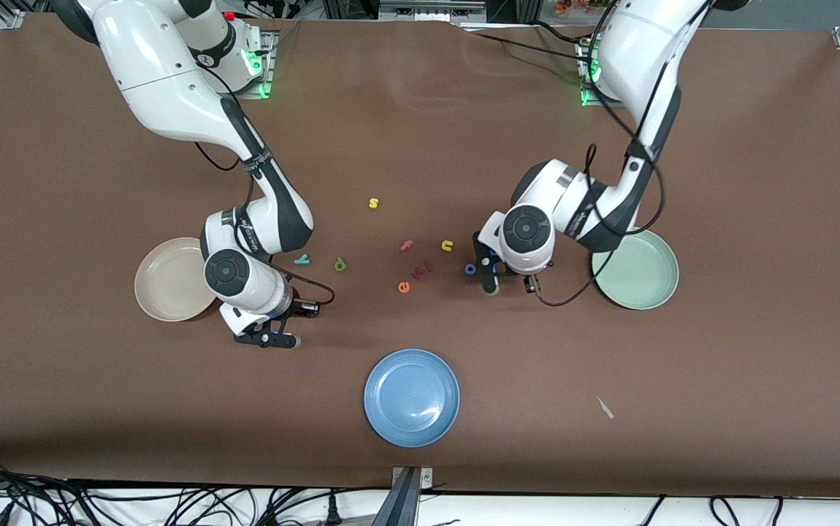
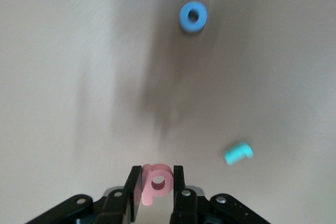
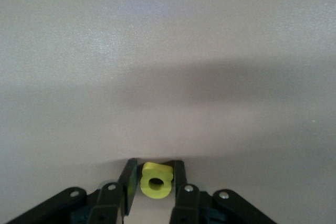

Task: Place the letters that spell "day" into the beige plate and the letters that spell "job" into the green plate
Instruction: 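Place the pink p on the green plate while the right gripper places yellow d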

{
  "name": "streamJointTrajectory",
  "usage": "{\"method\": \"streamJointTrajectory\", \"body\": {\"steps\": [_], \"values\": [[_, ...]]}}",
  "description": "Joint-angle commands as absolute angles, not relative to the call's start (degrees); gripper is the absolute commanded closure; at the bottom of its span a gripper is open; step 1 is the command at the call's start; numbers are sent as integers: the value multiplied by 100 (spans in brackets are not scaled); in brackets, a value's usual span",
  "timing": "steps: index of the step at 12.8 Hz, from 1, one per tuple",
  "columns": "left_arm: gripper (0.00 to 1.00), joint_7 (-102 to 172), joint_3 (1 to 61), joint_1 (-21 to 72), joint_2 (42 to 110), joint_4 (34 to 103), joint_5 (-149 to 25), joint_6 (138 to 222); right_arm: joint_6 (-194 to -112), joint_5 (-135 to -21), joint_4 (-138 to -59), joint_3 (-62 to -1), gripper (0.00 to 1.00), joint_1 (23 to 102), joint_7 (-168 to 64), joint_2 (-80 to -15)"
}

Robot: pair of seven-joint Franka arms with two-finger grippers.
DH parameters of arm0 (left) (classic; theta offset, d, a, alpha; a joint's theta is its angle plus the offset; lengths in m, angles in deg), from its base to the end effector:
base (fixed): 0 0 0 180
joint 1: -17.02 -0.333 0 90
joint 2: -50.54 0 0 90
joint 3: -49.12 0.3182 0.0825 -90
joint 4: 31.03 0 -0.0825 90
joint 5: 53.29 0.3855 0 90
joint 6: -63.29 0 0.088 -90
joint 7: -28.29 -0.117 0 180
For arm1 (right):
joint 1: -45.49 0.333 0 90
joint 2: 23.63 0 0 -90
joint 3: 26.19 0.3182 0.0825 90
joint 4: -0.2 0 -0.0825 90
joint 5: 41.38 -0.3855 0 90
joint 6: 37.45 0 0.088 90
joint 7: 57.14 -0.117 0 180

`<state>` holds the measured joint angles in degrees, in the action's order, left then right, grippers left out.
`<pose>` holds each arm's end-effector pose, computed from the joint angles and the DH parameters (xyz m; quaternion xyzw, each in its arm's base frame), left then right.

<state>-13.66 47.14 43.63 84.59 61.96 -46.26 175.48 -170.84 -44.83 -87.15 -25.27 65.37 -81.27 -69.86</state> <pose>0.5844 -0.3054 0.2489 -0.7920 0.5952 0.1328 0.0281 0.6644 0.2522 0.1704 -0.9983 0.0522 0.0121 0.0249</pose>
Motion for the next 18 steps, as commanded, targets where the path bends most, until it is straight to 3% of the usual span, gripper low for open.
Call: {"method": "streamJointTrajectory", "body": {"steps": [1,5,10,12,14,18], "values": [[100,-995,4692,3875,7790,6362,-4521,16913,-17034,-4622,-8576,-2487,72,6518,-8017,-7109],[100,-977,4675,2855,7524,6389,-5011,16437,-17025,-4683,-8567,-2487,80,6518,-8017,-7100],[100,-399,4675,1957,7542,6677,-5198,16550,-16561,-4692,-8322,-2487,87,6553,-8052,-7091],[100,-203,4666,1800,7480,7186,-5215,17057,-15894,-4692,-7988,-2496,87,6509,-8052,-7056],[100,-203,4657,1676,7410,7714,-5241,17725,-15786,-4692,-7960,-2522,87,6457,-8034,-6995],[100,410,4657,1737,7471,8356,-5233,18666,-15645,-4674,-9012,-3021,87,6430,-7684,-6056]]}}
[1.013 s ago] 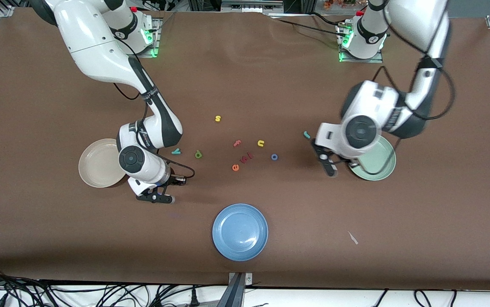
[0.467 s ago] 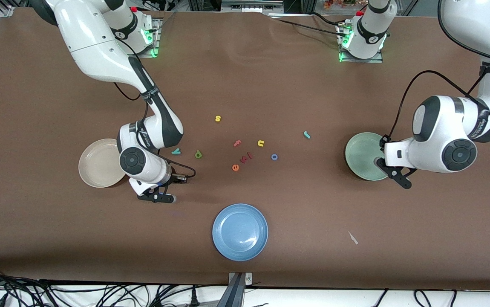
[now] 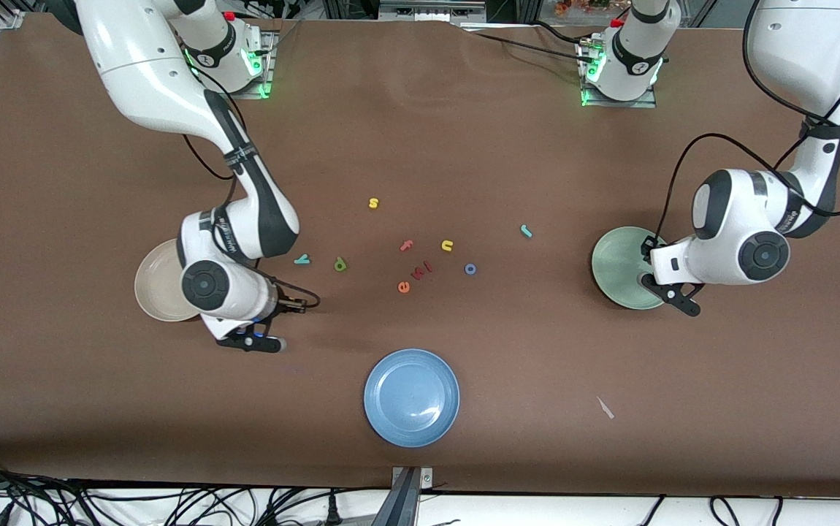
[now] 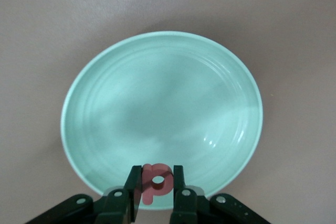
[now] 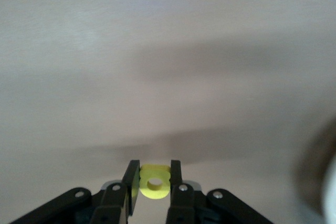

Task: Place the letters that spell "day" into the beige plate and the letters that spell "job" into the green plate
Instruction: 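Place the pink p on the green plate while the right gripper places yellow d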

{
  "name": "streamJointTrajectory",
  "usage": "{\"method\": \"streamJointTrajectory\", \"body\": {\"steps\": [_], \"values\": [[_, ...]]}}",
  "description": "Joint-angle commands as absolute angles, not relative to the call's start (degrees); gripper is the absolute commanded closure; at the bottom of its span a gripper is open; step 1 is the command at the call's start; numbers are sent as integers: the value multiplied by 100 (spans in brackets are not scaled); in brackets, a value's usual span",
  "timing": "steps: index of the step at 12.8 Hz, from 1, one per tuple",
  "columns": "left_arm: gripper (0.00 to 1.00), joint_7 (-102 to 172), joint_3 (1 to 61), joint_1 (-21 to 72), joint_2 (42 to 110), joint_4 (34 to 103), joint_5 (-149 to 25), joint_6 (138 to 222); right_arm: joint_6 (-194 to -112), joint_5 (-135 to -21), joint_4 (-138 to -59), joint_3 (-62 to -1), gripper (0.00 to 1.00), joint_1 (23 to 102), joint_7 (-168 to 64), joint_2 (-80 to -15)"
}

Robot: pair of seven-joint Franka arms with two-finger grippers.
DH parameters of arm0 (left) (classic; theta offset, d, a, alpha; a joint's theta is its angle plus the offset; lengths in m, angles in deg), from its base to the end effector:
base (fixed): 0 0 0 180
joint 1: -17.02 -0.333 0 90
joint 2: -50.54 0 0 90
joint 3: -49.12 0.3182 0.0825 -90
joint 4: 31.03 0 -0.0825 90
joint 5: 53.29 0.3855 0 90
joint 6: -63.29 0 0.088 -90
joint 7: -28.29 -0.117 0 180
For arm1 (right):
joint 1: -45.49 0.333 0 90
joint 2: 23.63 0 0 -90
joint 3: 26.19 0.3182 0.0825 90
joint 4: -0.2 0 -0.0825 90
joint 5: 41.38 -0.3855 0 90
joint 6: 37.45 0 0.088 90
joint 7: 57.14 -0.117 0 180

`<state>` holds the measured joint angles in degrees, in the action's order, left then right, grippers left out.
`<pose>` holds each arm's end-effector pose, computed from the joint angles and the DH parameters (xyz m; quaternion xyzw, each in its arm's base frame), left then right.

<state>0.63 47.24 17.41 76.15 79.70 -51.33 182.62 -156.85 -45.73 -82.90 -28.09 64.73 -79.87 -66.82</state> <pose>0.5874 -0.0209 0.2248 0.9529 -0.2650 -0.1455 0.0264 0.6761 0.2198 0.2204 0.9960 -0.0637 -0.0631 0.0014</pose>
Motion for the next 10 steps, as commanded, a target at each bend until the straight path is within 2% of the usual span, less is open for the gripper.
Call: {"method": "streamJointTrajectory", "body": {"steps": [1,5,8,9,10], "values": [[100,612,4657,1754,7489,8436,-5207,18764,-15671,-4674,-9250,-3180,87,6439,-7500,-5880],[100,711,4657,1746,7874,8638,-5206,19501,-16021,-4701,-10181,-3830,87,6430,-6279,-5352],[97,807,4657,1728,7884,8665,-5198,19504,-17258,-4709,-11323,-4173,87,6421,-5357,-5018],[78,834,4657,1737,7850,8656,-5198,19460,-17654,-4736,-11605,-4244,87,6421,-5136,-4956],[45,834,4657,1746,7823,8639,-5198,19399,-17901,-4814,-11808,-4271,86,6412,-4960,-4938]]}}
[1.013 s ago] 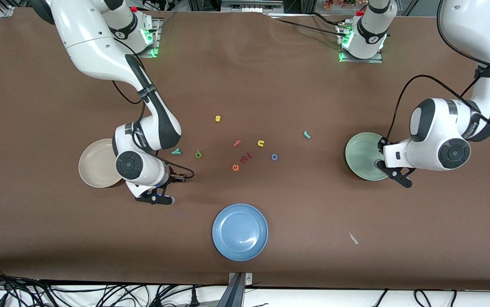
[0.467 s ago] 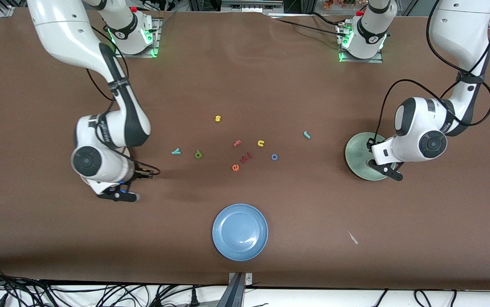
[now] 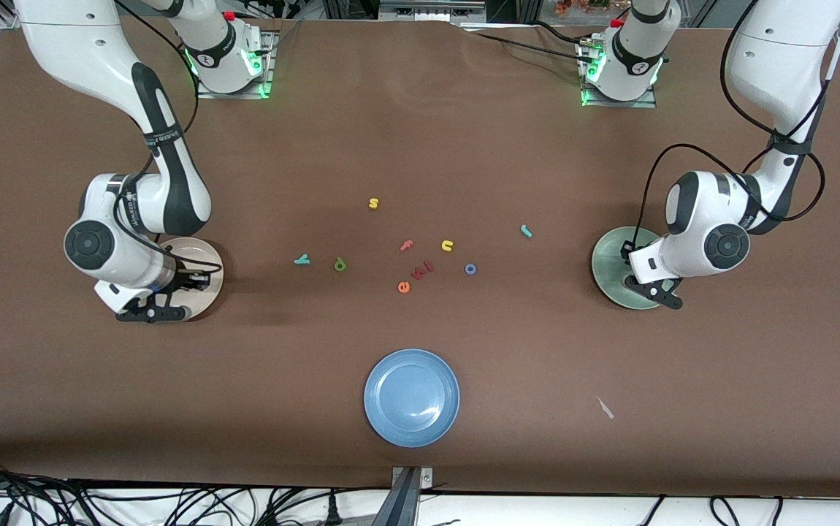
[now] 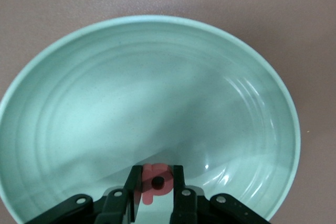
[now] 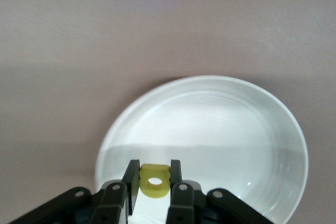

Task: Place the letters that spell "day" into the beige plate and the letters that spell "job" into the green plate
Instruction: 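Place the pink p on the green plate while the right gripper places yellow d, then grasp the cyan j with the left gripper while the right gripper grasps green p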

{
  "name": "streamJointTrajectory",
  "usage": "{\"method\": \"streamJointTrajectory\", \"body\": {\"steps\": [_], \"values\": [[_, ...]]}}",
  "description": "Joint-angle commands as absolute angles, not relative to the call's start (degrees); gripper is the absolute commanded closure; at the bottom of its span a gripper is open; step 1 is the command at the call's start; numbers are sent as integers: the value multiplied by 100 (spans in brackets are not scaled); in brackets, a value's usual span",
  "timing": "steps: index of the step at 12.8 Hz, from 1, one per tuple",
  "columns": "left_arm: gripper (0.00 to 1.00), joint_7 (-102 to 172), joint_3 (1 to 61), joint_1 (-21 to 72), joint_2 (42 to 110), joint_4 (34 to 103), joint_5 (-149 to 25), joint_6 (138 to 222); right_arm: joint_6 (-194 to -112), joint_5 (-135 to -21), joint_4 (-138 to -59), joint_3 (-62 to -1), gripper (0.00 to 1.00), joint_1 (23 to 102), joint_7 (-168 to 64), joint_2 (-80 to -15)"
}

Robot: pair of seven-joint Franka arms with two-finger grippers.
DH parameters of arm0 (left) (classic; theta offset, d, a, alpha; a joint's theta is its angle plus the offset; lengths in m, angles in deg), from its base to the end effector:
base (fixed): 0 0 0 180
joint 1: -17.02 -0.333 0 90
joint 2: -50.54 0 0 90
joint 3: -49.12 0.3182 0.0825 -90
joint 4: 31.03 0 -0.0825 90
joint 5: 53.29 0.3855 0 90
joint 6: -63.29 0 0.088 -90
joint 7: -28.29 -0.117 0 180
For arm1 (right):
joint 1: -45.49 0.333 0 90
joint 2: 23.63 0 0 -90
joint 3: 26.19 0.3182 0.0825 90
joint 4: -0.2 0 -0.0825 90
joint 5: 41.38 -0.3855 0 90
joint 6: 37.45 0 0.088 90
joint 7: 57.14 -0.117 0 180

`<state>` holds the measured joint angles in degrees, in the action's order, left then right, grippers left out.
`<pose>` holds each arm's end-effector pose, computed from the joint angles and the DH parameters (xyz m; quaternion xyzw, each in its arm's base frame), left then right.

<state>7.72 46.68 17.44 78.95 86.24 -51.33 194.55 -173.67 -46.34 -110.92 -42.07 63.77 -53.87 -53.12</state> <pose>0.5649 -0.0277 0.1668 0.9691 -0.2127 -0.1238 0.0183 0.6171 0.0321 0.2115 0.9983 0.0325 -0.0274 0.0388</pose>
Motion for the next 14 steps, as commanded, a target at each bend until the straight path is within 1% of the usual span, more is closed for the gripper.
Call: {"method": "streamJointTrajectory", "body": {"steps": [1,2,3,4,5,6,8,9,10,11,14], "values": [[0,773,4657,1746,7814,8613,-5198,19268,-18034,-4911,-11888,-4289,85,6404,-4749,-4938],[0,764,4657,1746,7727,8604,-5198,19179,-18036,-5077,-11898,-4323,69,6395,-4538,-4938],[0,807,4649,1772,7665,8586,-5198,19022,-18009,-5253,-11880,-4333,10,6395,-4449,-4947],[0,816,4640,1790,7569,8569,-5198,18881,-17940,-5385,-11845,-4324,0,6377,-4475,-4947],[0,816,4622,1790,7394,8577,-5198,18679,-17791,-5473,-11732,-4298,0,6386,-4579,-4938],[0,825,4544,1781,7201,8568,-5232,18312,-17511,-5483,-11618,-4263,0,6403,-4893,-4938],[0,851,4473,1781,6901,8437,-5259,17871,-16983,-5492,-11328,-4227,0,6526,-5605,-4929],[0,912,4334,1781,6752,8358,-5355,17643,-16876,-5492,-11248,-4114,0,6570,-6000,-4929],[0,1174,4210,1781,6620,8305,-5521,17397,-16875,-5492,-11239,-3913,0,6571,-6387,-4929],[0,1672,3939,1781,6584,8279,-5601,17299,-16910,-5492,-11230,-3737,0,6571,-6808,-4929],[0,3290,3305,1781,6645,8278,-5619,17333,-16954,-5483,-11134,-3367,0,6623,-7873,-4973]]}}
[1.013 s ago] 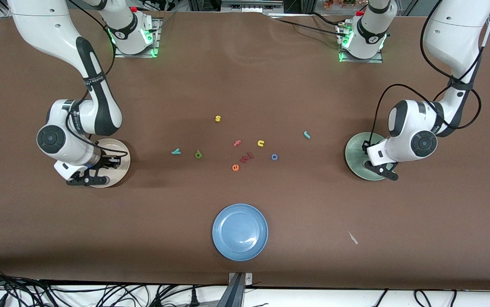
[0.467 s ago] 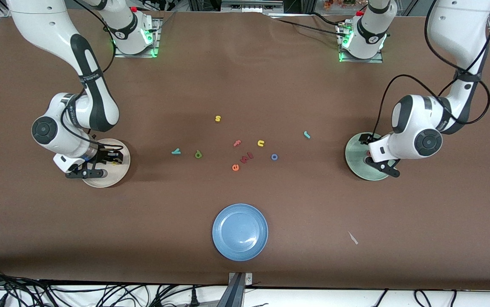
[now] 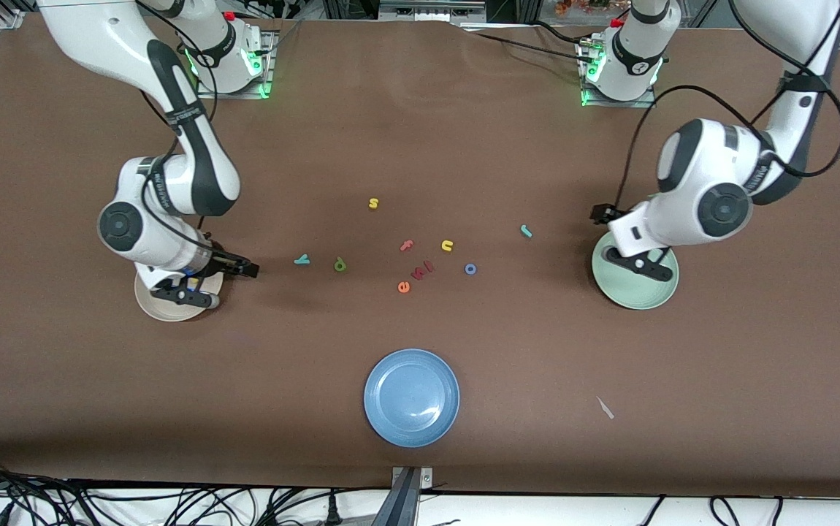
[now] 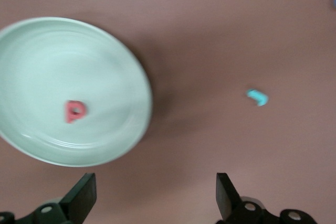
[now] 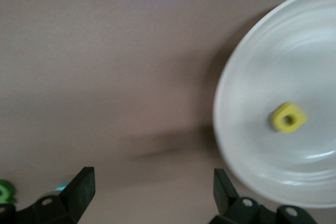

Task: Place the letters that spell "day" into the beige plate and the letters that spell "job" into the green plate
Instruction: 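Grasp the cyan j with the left gripper while the right gripper grasps green p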

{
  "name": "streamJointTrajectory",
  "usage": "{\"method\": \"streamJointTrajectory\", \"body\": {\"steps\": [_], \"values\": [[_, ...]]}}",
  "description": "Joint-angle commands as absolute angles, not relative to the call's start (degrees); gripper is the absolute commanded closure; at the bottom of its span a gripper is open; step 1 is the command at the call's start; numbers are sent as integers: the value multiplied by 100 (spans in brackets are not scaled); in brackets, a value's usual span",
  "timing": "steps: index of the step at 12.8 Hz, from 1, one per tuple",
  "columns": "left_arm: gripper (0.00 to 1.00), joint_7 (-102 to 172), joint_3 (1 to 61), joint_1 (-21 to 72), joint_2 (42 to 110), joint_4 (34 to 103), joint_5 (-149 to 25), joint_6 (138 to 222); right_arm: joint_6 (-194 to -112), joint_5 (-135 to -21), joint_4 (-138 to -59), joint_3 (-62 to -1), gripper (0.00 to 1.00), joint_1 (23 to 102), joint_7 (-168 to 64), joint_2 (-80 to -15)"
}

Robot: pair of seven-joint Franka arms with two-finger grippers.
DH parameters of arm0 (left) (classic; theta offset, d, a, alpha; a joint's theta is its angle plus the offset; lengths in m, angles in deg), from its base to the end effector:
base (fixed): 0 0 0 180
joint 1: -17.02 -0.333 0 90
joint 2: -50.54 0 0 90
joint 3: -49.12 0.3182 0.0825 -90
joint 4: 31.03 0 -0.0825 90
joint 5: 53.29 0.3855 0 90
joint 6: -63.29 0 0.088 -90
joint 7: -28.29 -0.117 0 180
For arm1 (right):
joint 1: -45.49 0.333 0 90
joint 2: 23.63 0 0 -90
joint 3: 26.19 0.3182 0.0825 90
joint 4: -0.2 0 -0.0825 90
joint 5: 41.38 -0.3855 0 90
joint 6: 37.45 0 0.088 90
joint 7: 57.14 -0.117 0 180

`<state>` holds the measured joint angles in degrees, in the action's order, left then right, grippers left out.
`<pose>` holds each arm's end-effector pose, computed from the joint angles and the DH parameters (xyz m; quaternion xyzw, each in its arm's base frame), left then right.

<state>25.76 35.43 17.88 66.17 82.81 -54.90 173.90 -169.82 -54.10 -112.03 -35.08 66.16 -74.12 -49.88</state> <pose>0.5431 -0.1404 0.3010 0.9760 -0.1404 -0.1639 0.0273 0.5936 0.1322 0.2254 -0.9909 0.1176 0.0575 0.0302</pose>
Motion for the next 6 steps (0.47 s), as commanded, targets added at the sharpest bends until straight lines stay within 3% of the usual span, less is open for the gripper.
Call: {"method": "streamJointTrajectory", "body": {"steps": [1,6], "values": [[0,3765,3217,1798,6715,8278,-5732,17359,-17120,-5492,-11142,-3314,0,6710,-8128,-4999],[0,6524,2943,2236,7268,8313,-5892,18183,-17832,-5483,-11116,-3304,0,7211,-10534,-5227]]}}
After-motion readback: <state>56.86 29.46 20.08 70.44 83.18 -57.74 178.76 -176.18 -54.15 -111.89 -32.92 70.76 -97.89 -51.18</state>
